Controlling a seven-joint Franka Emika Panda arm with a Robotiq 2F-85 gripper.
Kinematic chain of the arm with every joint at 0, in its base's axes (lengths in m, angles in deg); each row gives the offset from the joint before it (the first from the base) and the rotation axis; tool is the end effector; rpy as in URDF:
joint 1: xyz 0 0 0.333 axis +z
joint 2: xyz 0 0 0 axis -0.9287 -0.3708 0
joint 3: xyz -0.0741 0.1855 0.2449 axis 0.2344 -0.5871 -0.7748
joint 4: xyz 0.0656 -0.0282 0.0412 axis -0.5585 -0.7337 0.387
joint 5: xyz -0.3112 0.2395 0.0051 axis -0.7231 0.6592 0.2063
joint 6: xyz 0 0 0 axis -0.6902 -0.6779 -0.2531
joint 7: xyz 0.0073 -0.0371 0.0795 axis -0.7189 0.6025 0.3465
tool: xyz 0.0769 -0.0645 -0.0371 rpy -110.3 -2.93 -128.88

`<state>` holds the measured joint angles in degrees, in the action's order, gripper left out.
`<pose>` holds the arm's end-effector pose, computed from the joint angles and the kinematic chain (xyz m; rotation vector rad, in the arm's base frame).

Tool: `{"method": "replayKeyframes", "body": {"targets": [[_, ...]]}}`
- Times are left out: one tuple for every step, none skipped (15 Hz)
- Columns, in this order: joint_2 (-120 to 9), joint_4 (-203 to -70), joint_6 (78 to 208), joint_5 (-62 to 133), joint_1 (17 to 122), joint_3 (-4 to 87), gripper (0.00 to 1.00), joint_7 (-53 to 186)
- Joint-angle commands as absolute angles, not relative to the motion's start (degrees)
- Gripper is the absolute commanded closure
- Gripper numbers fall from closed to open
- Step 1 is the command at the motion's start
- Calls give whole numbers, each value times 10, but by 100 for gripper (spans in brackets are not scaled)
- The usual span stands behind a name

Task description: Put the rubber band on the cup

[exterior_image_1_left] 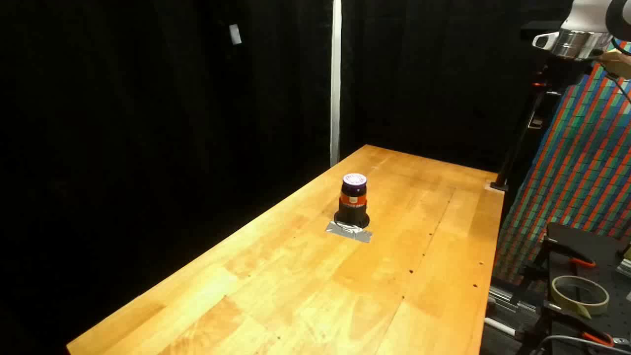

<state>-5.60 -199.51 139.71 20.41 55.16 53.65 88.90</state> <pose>0.3231 -0.1821 0.4116 2.9867 0.0347 0.1639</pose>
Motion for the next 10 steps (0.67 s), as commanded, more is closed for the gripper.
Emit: {"method": "replayKeyframes", "body": {"targets": [[-56,-1993,1396,208,547,532,0,892],[-55,-1992,1396,208,547,532,0,892],[-55,-1992,1396,208,547,532,0,891],[-55,-1992,1396,208,547,532,0,891],[-55,-1992,1396,208,547,532,0,891],[-55,-1992,1396,208,547,532,0,891],[-55,-1992,1396,208,547,532,0,891],[-72,-1980,1394,218,562,520,0,881],[-83,-1974,1391,223,569,509,0,873],[-106,-1955,1382,245,589,491,0,850]]}}
